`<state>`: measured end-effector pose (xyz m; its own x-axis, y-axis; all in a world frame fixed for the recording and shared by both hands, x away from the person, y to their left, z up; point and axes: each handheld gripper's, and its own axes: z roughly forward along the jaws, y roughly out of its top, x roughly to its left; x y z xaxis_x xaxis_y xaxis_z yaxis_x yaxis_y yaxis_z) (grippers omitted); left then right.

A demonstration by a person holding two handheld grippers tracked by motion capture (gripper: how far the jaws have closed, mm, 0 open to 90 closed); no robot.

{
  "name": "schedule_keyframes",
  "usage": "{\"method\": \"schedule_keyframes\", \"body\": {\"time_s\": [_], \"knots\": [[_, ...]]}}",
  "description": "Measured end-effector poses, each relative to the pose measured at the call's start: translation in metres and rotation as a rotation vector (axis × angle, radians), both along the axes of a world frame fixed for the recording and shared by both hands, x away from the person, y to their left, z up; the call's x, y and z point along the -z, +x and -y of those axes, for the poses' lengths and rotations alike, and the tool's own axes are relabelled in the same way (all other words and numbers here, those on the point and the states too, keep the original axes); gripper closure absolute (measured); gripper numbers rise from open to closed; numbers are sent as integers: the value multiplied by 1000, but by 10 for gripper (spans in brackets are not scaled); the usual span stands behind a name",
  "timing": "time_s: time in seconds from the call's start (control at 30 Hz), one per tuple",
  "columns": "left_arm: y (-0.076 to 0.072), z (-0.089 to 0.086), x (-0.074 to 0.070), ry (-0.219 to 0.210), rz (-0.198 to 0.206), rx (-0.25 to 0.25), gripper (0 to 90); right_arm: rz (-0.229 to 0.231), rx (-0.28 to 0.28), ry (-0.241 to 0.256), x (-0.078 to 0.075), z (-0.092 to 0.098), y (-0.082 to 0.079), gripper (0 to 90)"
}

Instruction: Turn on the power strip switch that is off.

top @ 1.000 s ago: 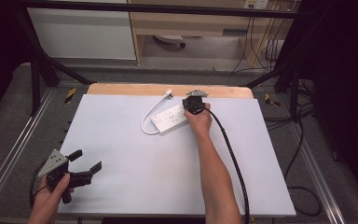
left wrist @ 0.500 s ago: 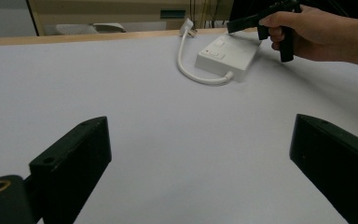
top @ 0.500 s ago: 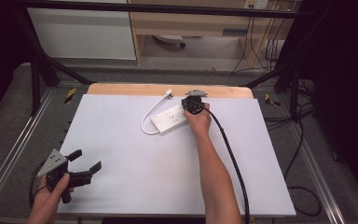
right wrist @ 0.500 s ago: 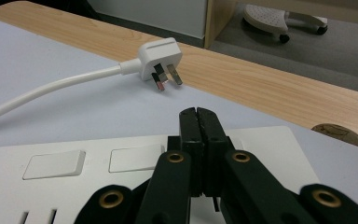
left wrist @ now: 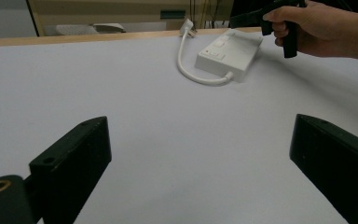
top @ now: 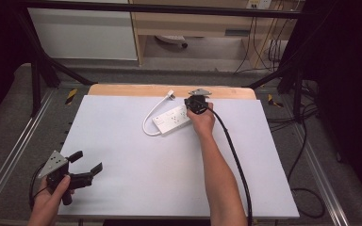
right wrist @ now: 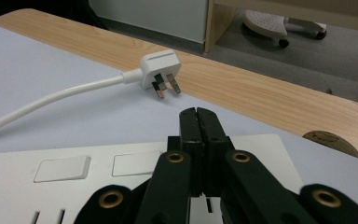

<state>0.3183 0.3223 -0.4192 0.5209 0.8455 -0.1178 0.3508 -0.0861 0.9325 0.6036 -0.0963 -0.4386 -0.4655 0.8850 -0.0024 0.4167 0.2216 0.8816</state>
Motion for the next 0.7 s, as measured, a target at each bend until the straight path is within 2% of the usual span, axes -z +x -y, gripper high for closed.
{"method": "schedule_keyframes", "body": {"time_s": [0.53,0.7], "knots": [[0,0,0,-2,1,-1,54,12,-19,8,-9,0,-5,890],[0,0,0,-2,-2,0,54,13,-26,24,-13,0,-8,886]]}}
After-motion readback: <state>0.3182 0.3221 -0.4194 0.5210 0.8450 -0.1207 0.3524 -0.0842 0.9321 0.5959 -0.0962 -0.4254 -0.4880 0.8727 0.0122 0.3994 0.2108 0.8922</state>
